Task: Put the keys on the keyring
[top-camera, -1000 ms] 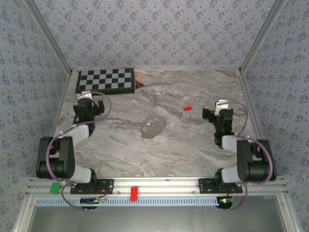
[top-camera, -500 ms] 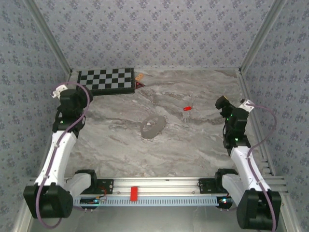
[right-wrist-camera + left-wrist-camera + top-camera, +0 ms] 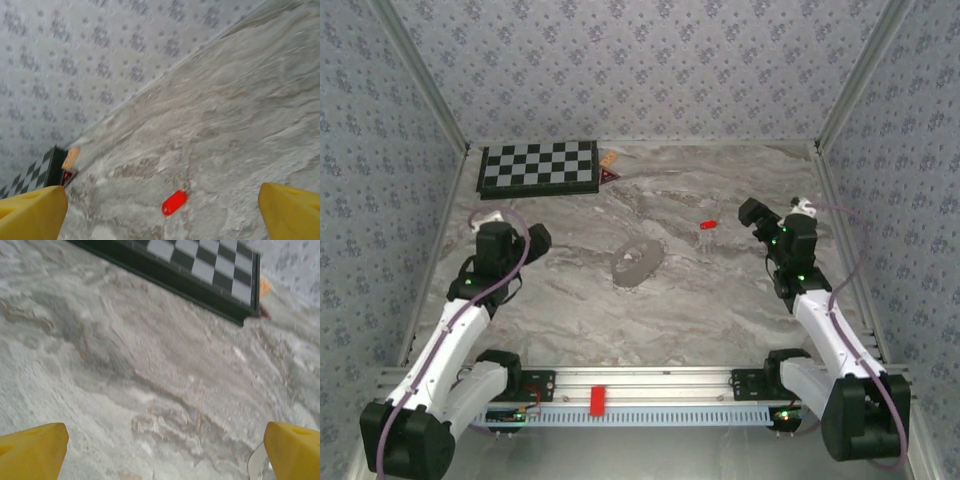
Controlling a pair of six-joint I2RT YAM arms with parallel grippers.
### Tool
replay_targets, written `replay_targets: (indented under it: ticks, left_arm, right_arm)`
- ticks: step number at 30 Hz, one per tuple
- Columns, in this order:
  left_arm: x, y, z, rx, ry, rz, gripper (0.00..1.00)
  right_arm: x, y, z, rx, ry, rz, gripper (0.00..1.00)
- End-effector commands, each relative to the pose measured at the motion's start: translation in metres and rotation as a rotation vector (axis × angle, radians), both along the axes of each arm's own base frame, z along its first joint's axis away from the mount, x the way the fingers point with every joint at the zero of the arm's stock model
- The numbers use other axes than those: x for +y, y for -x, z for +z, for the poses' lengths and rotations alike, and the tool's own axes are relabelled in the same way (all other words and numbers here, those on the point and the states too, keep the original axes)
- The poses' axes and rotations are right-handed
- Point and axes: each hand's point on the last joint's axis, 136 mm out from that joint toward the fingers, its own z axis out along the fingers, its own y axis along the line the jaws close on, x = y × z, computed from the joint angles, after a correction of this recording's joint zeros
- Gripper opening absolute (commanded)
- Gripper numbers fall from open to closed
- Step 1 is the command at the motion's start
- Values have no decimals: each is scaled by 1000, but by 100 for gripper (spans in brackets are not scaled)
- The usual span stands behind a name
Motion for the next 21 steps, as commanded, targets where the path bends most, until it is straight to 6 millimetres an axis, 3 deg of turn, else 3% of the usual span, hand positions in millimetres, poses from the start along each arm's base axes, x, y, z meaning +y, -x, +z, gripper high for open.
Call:
replay_targets:
  ticks: [1, 7, 13, 21]
  left_arm:
    - [-12, 1, -2, -18, -3, -49, 100]
    - [-33, -6, -29, 21, -19, -127, 100]
    - [-68, -20, -44, 55, -16, -256, 100]
    - [-128, -36, -47, 55, -39, -440, 100]
  right_arm:
    - [26, -8, 6, 16, 75, 75, 100]
    - [68, -19, -16, 123, 142, 215, 100]
    - [103, -17, -49, 241, 171, 354, 99]
    - [118, -2, -74, 290, 188, 432, 100]
